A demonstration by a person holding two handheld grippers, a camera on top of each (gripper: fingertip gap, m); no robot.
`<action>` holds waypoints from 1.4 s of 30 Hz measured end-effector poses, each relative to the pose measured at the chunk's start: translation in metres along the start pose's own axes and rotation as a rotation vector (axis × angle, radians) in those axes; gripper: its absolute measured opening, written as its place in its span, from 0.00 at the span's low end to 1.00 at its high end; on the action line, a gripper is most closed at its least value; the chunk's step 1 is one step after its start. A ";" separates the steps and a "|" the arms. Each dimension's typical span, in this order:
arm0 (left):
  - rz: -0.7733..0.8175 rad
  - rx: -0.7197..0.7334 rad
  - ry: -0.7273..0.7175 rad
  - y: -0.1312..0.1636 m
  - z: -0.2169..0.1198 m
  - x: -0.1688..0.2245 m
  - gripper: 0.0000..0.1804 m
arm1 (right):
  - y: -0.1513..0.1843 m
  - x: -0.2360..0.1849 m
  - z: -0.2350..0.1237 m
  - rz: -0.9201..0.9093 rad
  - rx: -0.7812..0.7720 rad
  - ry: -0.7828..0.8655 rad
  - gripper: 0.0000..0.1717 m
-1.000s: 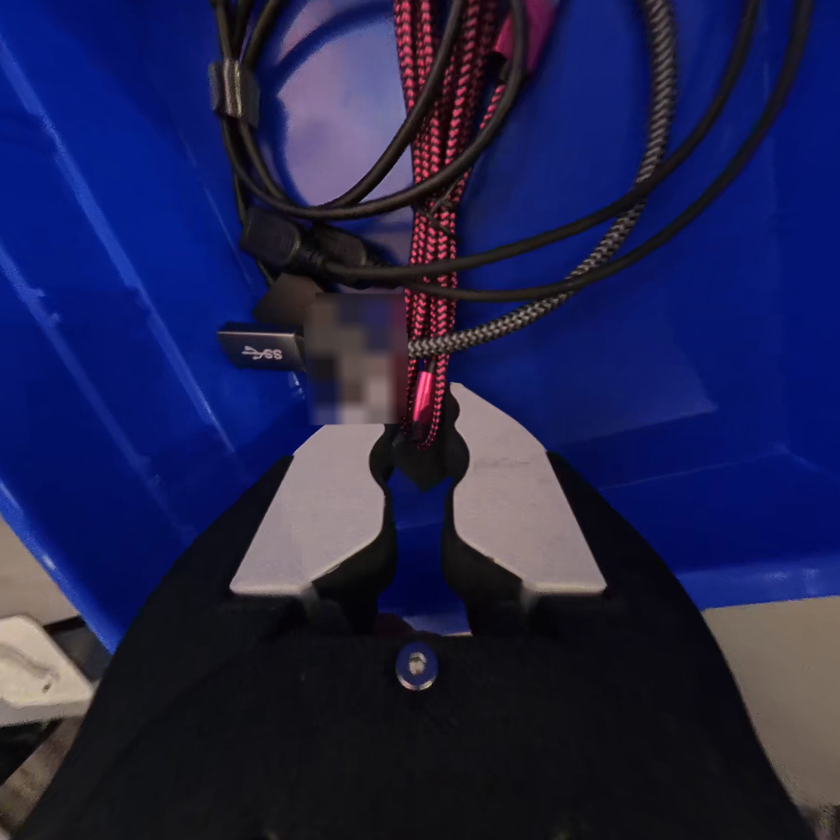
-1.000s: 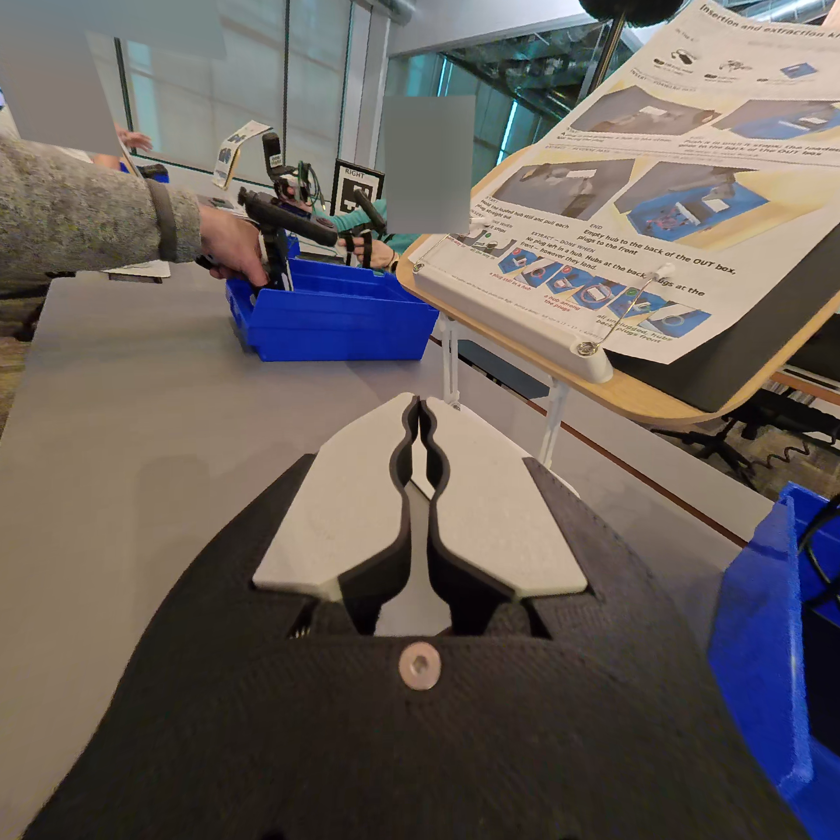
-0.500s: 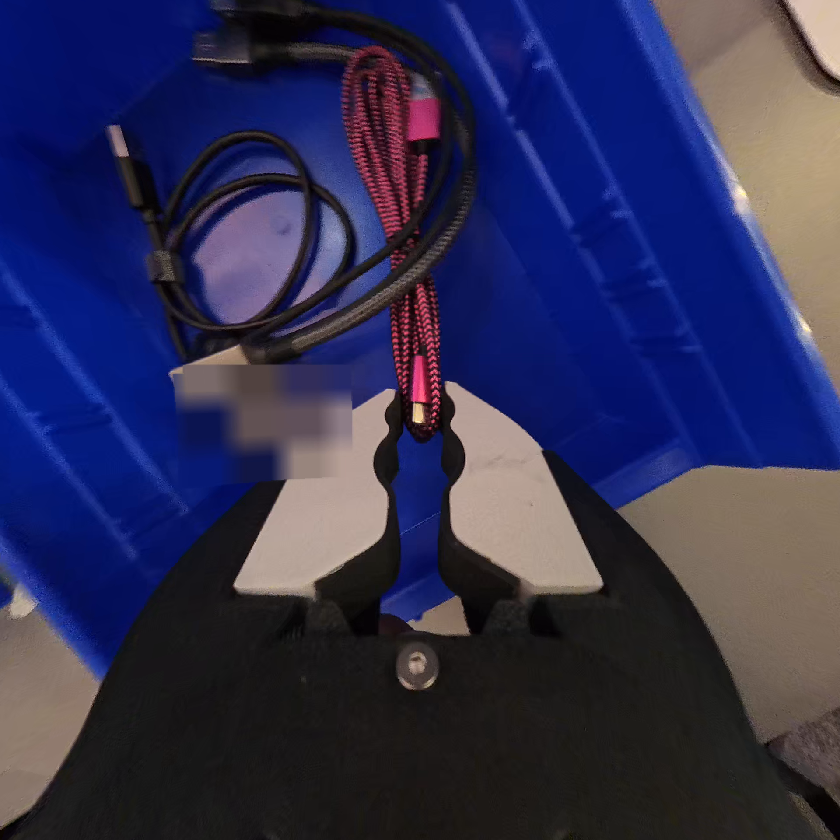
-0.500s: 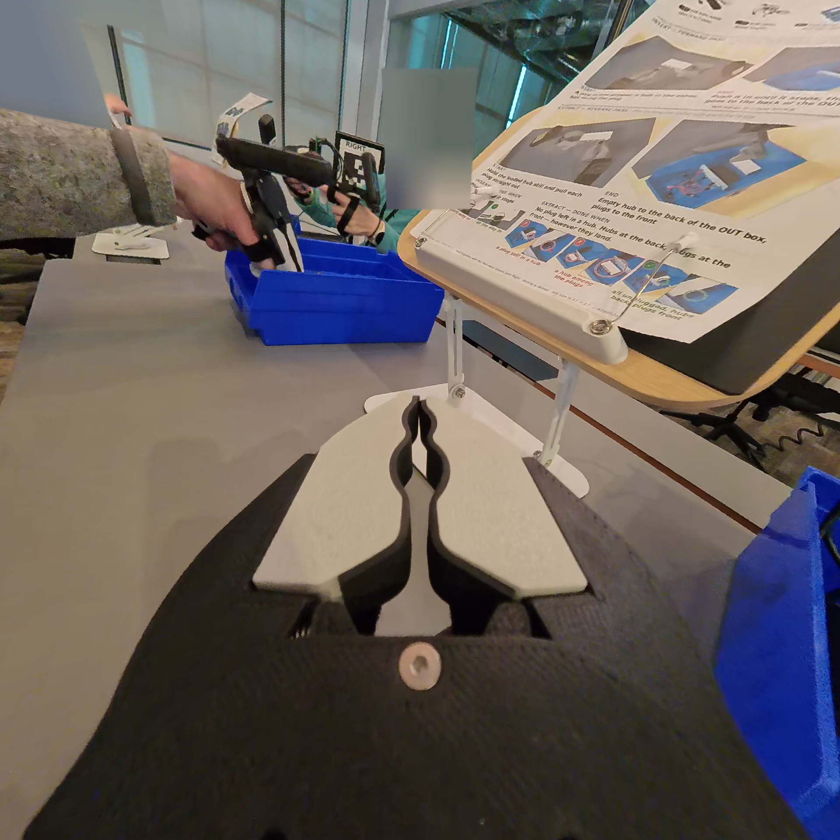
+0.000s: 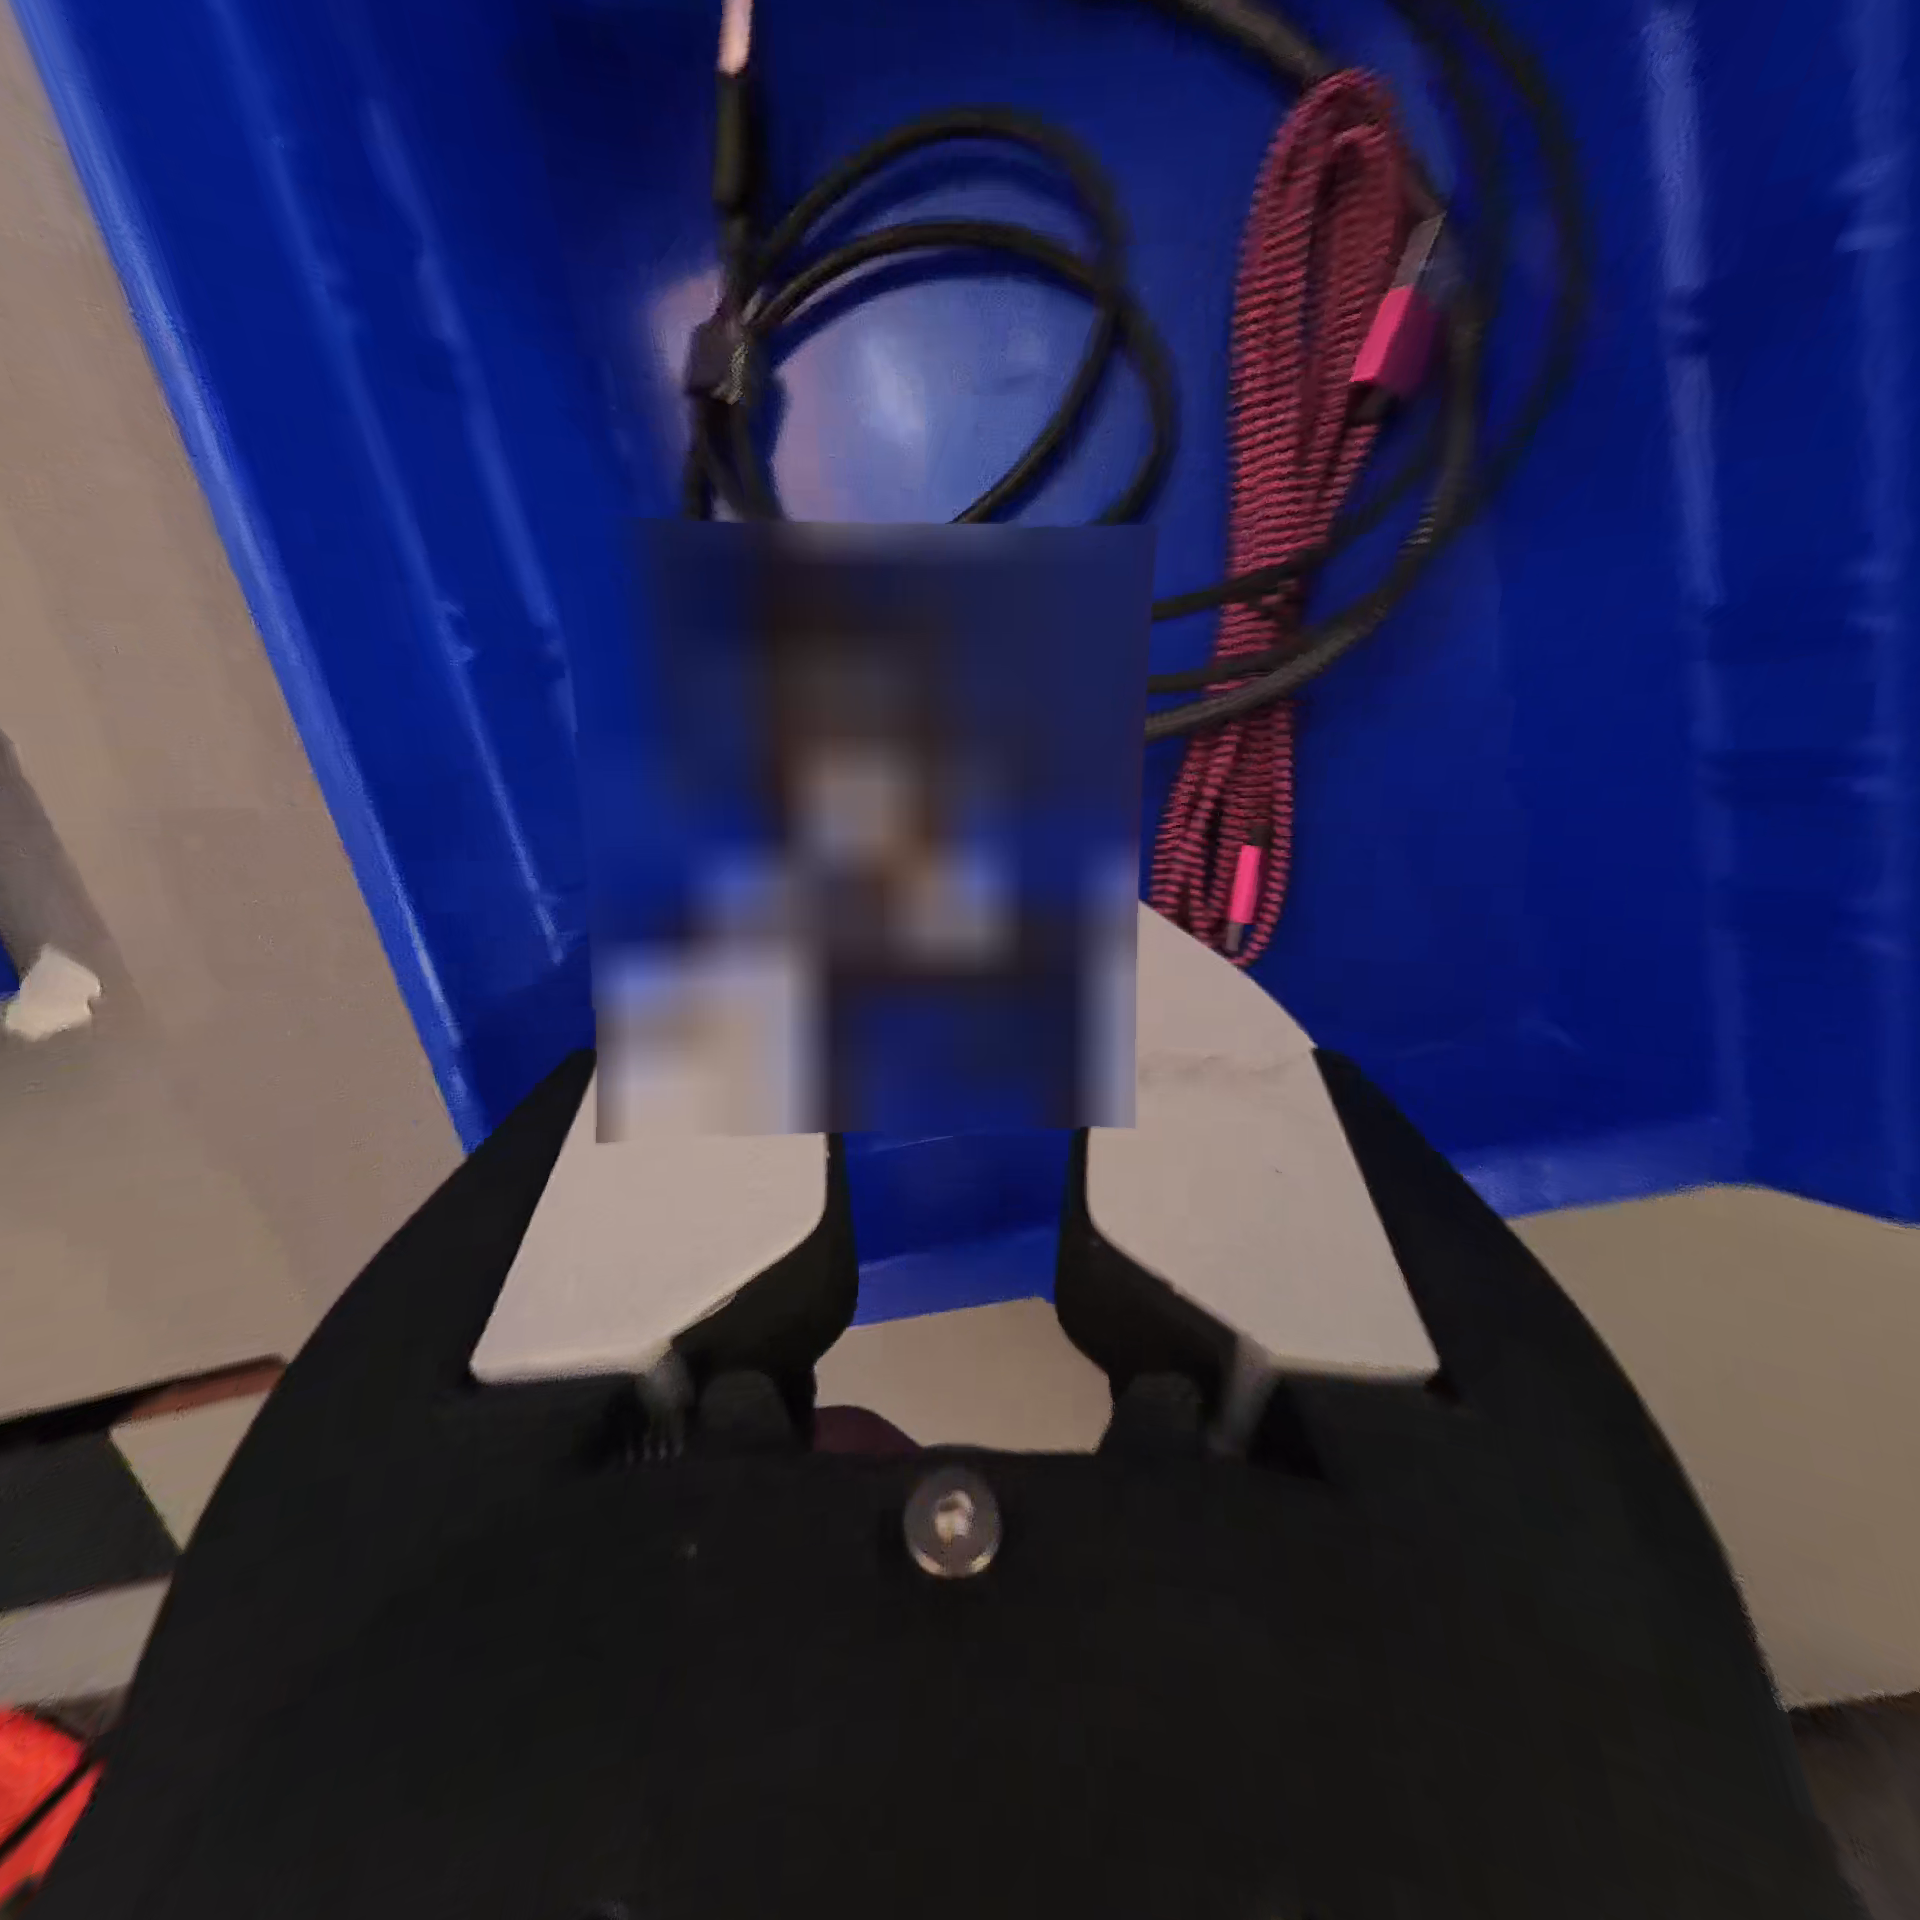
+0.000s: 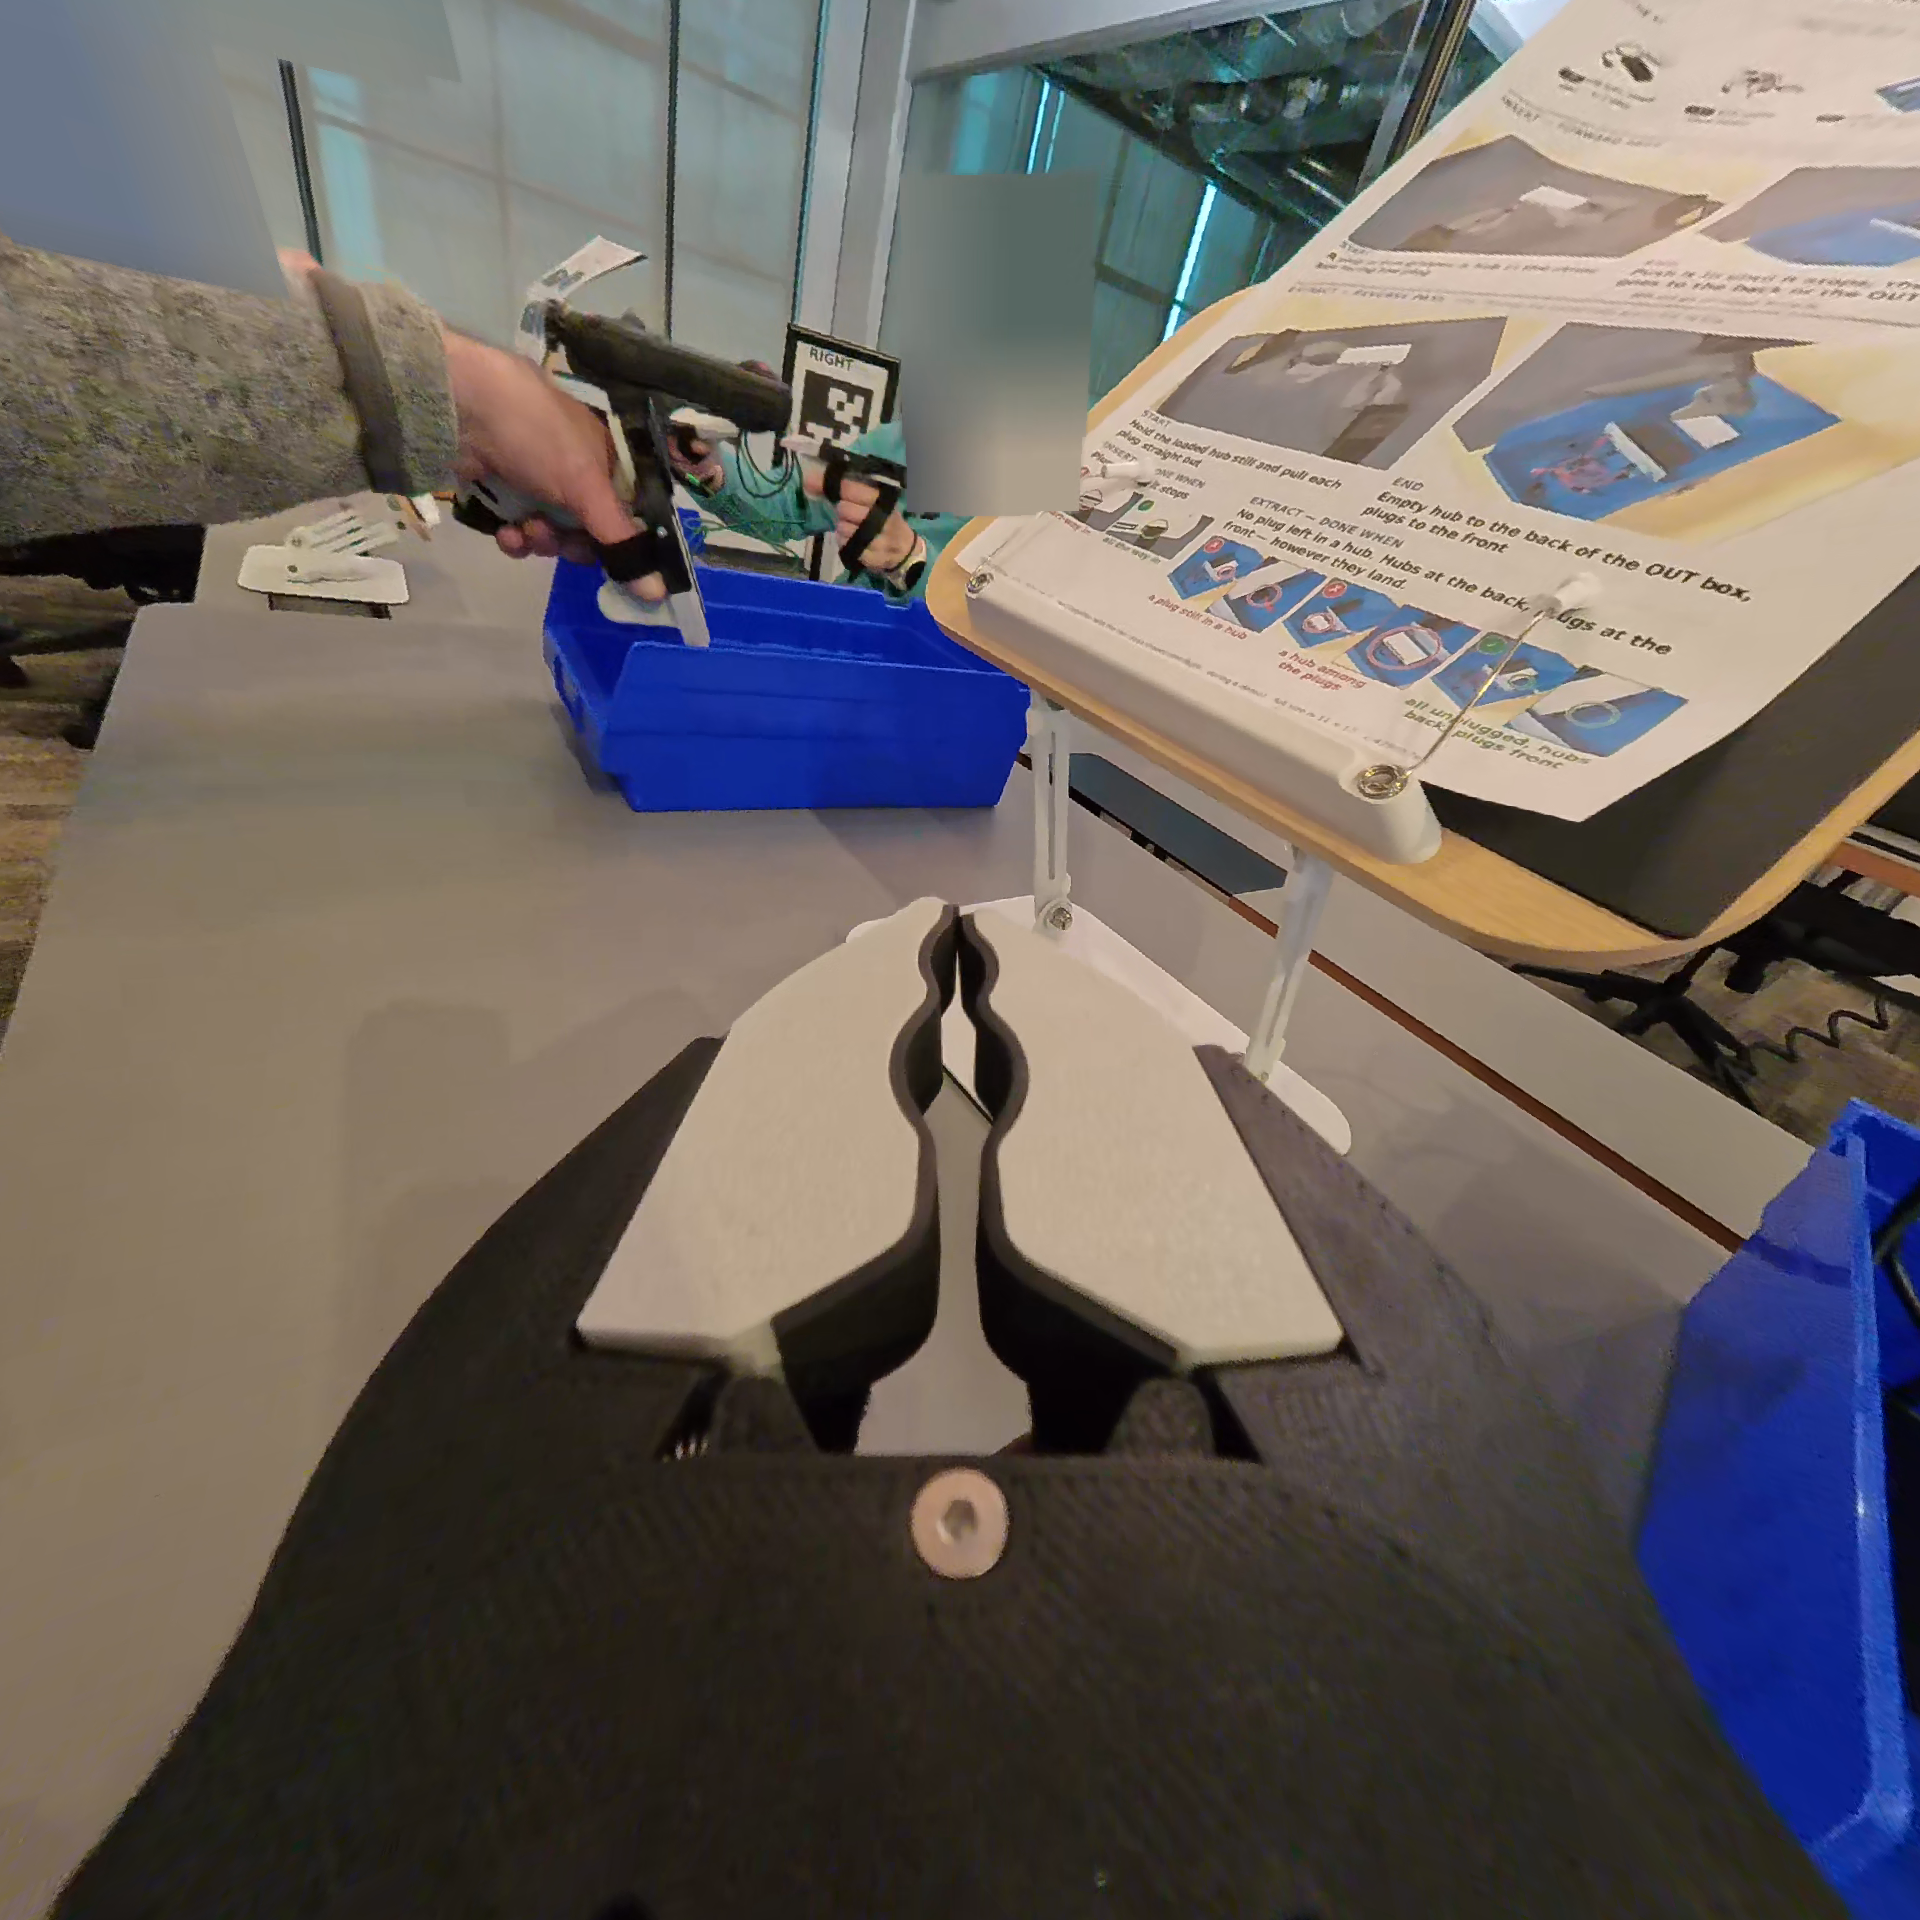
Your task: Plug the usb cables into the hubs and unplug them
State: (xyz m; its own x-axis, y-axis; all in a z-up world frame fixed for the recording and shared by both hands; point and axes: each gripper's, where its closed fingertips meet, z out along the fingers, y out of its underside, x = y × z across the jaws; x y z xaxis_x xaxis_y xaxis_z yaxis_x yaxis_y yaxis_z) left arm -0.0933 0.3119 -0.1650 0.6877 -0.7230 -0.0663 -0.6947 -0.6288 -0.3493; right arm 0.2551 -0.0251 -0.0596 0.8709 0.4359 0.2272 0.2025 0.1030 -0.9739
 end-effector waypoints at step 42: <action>0.118 -0.116 -0.232 0.013 0.052 -0.031 0.14 | -0.008 -0.001 -0.006 0.011 0.039 -0.008 0.00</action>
State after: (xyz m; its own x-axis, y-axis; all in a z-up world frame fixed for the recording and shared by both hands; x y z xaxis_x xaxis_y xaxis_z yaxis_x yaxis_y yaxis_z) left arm -0.1130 0.3405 -0.2159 0.6213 -0.7168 -0.3165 -0.7831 -0.5826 -0.2176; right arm 0.2556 -0.0318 -0.0518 0.8692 0.4446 0.2163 0.1751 0.1323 -0.9756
